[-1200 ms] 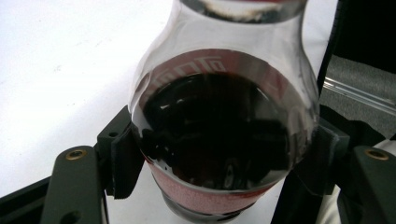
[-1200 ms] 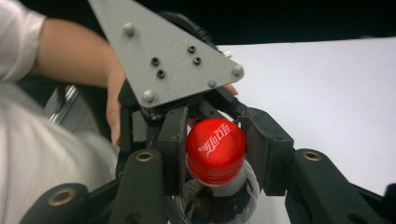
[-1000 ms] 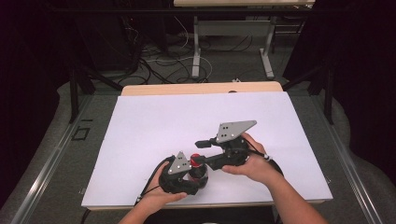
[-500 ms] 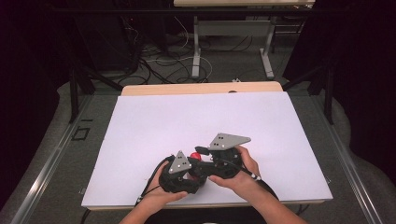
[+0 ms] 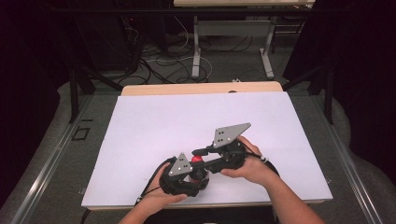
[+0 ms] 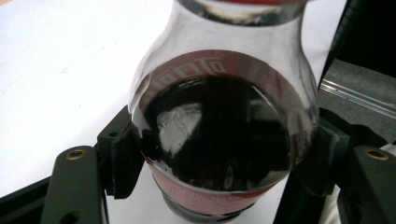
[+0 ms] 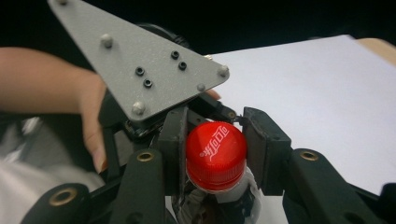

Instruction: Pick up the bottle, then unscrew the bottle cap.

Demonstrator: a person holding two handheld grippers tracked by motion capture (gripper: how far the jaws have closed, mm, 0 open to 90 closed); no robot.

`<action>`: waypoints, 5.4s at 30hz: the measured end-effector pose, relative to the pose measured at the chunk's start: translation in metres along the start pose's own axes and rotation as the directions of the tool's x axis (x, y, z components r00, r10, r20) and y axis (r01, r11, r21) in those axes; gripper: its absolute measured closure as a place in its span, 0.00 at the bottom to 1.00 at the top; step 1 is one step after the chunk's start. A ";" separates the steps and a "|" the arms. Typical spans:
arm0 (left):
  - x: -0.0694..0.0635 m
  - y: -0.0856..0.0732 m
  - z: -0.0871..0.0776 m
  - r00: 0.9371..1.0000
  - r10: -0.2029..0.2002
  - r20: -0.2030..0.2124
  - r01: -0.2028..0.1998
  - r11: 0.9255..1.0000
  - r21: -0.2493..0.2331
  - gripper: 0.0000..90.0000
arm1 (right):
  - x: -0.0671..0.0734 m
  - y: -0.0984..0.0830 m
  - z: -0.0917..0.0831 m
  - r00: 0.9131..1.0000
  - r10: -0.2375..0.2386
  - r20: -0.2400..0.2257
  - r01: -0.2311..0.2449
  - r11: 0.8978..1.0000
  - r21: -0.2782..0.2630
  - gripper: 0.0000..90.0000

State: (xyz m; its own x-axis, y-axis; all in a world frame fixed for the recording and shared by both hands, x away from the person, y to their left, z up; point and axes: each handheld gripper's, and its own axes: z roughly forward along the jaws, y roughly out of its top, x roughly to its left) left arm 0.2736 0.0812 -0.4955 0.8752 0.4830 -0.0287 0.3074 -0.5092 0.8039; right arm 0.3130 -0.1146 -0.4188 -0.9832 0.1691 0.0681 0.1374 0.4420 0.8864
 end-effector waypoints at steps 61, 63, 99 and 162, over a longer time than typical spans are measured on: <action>0.012 -0.002 -0.005 0.997 -0.058 -0.057 0.058 0.998 -0.001 0.33 | 0.000 0.012 -0.007 0.988 0.102 0.118 -0.098 0.994 -0.037 0.55; 0.012 -0.003 -0.005 0.995 -0.067 -0.077 0.066 0.998 -0.016 0.33 | 0.009 0.010 -0.005 0.972 0.140 0.190 -0.129 0.989 -0.070 0.58; 0.004 -0.001 -0.005 0.999 -0.027 -0.044 0.026 0.999 -0.020 0.33 | -0.010 0.006 -0.005 0.998 -0.038 -0.040 0.038 0.999 0.013 0.68; 0.008 -0.003 -0.005 0.997 -0.057 -0.046 0.054 0.996 -0.066 0.33 | -0.002 0.012 0.005 0.997 0.001 0.071 -0.003 1.000 0.031 0.66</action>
State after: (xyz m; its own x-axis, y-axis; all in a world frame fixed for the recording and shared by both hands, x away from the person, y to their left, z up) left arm 0.2778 0.0908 -0.4952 0.8382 0.5433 -0.0472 0.3286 -0.4342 0.8387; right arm 0.3174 -0.1059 -0.4109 -0.9721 0.2318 0.0360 0.1441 0.4689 0.8714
